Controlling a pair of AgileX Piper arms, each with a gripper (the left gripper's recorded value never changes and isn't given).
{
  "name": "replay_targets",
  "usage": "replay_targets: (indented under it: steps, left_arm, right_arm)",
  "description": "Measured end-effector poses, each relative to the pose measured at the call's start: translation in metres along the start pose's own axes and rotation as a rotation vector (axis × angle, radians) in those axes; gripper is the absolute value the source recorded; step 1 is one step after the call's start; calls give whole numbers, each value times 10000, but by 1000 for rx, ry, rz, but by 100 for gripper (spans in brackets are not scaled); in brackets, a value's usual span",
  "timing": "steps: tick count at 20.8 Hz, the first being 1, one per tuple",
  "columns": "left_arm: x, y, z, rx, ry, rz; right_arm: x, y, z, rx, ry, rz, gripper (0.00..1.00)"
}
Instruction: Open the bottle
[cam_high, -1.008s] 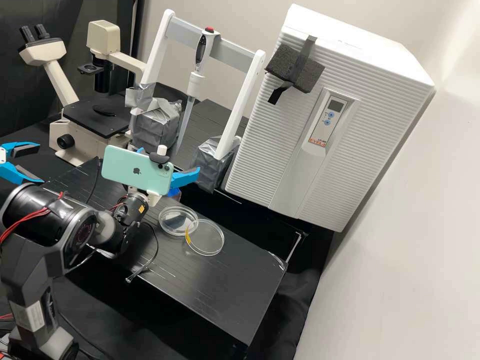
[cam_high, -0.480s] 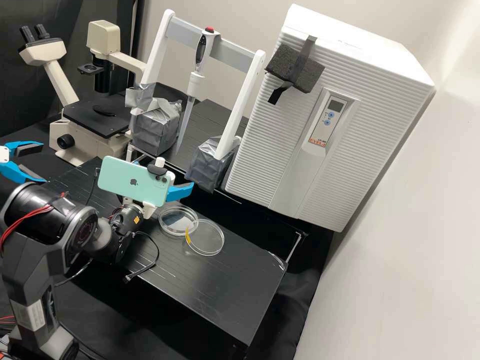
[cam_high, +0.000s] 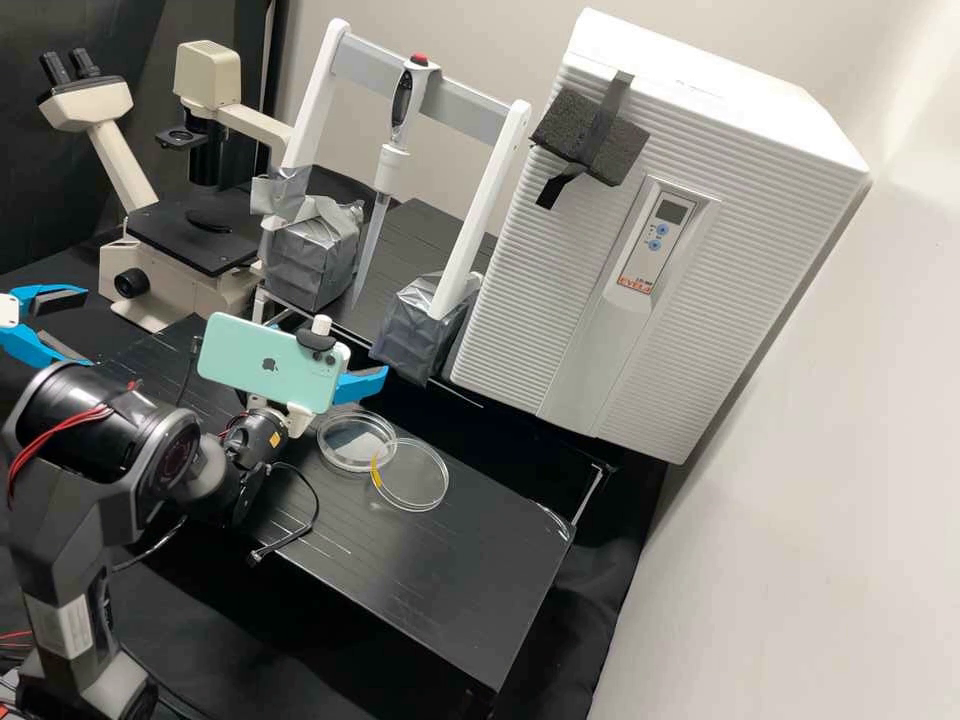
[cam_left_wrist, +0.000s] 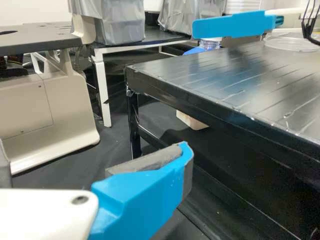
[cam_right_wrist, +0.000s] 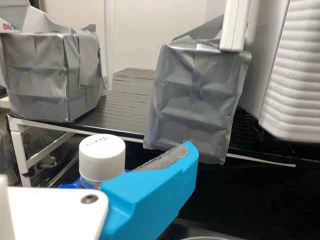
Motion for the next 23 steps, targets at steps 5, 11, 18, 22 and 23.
replay_targets:
  steps: [5, 11, 18, 22, 23]
  left_arm:
    - [0, 0, 0, 0, 0, 0]
    - [-9, 1, -11, -1, 6, 2]
    - [-9, 1, -11, -1, 6, 2]
    - [-9, 1, -11, -1, 6, 2]
    - [-9, 2, -13, -2, 7, 3]
  right_arm:
    - [32, 39, 40, -1, -13, 14, 0]
    - [37, 39, 72, 0, -24, 14, 0]
    - [37, 39, 72, 0, -24, 14, 0]
    - [74, 59, 58, -1, -17, 22, 0]
    - [80, 58, 60, -1, -17, 21, 0]
